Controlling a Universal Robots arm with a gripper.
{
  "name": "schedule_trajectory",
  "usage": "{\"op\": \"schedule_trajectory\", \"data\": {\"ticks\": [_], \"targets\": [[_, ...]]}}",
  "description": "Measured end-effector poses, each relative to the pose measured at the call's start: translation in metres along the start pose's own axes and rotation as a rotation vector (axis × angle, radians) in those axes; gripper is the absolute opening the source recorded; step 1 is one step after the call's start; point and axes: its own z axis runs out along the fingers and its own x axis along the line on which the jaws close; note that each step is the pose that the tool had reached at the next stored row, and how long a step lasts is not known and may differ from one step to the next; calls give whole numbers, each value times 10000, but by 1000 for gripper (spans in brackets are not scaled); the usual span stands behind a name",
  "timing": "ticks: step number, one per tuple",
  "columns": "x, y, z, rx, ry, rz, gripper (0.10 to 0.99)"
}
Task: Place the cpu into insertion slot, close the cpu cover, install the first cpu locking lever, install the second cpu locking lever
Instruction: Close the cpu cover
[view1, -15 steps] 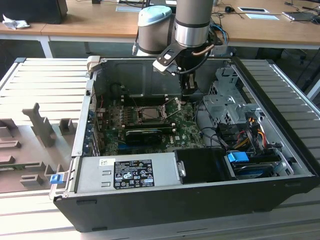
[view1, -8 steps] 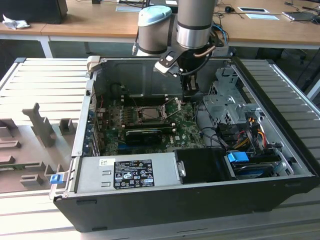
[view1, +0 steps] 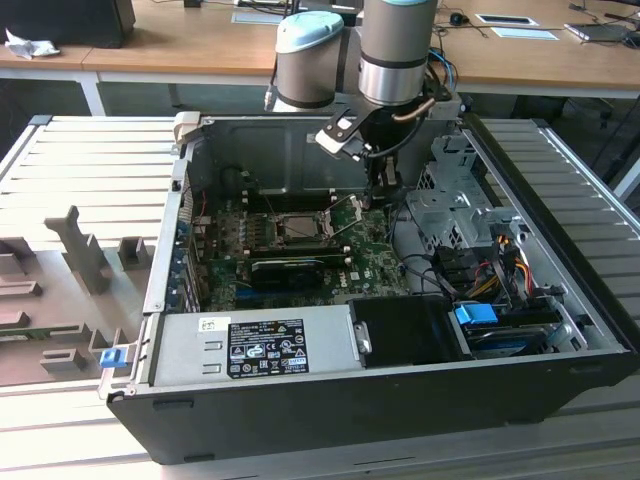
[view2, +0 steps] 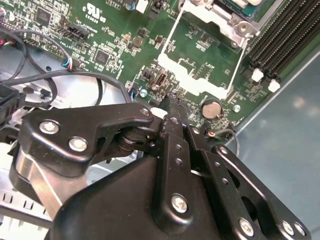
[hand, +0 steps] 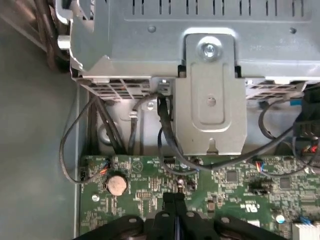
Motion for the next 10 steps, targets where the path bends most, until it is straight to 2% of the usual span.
{"op": "schedule_trajectory", "data": {"ticks": [2, 4, 9, 10], "targets": [[1, -9, 36, -1, 6, 0, 106], [0, -27, 38, 8, 6, 0, 106], [1, -116, 28, 62, 115, 7, 106], [1, -124, 26, 63, 113, 5, 106]]}}
